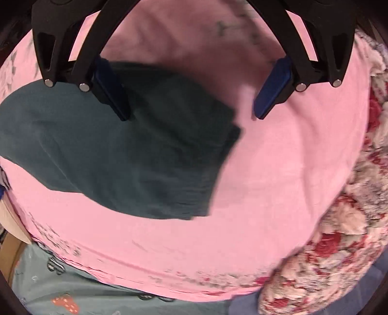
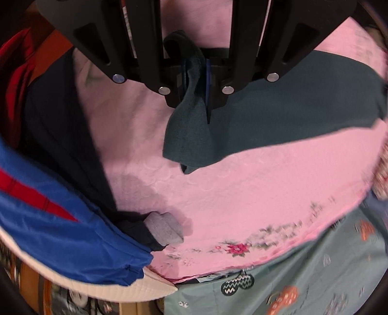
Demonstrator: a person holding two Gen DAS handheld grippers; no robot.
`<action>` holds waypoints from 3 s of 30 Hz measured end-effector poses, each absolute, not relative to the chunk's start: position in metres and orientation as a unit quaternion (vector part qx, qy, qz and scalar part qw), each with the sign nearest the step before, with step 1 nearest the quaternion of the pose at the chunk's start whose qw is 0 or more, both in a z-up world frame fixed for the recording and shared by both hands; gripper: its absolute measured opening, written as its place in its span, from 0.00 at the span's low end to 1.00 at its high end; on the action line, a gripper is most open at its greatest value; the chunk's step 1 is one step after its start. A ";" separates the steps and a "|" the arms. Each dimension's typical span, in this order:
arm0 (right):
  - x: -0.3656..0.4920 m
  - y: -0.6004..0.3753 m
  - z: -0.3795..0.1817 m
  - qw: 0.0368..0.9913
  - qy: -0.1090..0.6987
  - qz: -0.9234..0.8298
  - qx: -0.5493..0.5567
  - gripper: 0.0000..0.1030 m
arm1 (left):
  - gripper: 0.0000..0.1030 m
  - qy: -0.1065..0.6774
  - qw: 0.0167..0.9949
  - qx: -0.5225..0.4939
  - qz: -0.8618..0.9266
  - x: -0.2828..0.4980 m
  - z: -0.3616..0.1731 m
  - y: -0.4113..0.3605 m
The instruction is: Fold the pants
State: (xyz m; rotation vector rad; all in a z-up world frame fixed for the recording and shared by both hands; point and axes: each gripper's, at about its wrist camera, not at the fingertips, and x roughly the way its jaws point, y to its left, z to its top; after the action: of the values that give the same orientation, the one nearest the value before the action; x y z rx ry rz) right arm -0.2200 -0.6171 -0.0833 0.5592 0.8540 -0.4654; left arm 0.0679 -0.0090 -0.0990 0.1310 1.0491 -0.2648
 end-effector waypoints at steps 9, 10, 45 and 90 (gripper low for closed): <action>-0.121 -0.452 0.016 0.876 0.330 0.130 0.327 0.10 | 0.98 0.461 0.872 0.065 -0.148 0.045 -0.078 -0.019; -0.101 -0.425 0.011 0.875 0.344 0.141 0.311 0.11 | 0.98 0.457 0.874 0.064 -0.153 0.042 -0.075 -0.023; -0.061 -0.274 -0.052 0.898 0.417 0.135 0.035 0.06 | 0.98 0.434 0.861 0.060 -0.260 0.008 -0.077 -0.081; 0.055 -0.374 -0.041 0.808 0.474 0.237 0.258 0.60 | 0.98 0.454 0.815 0.052 -0.357 0.012 -0.074 -0.157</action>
State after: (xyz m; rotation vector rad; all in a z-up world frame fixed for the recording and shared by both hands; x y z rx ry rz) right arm 0.0547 -0.3739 -0.0405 0.5513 1.0133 0.5059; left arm 0.0125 -0.1570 -0.0739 0.1118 0.9684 -0.7620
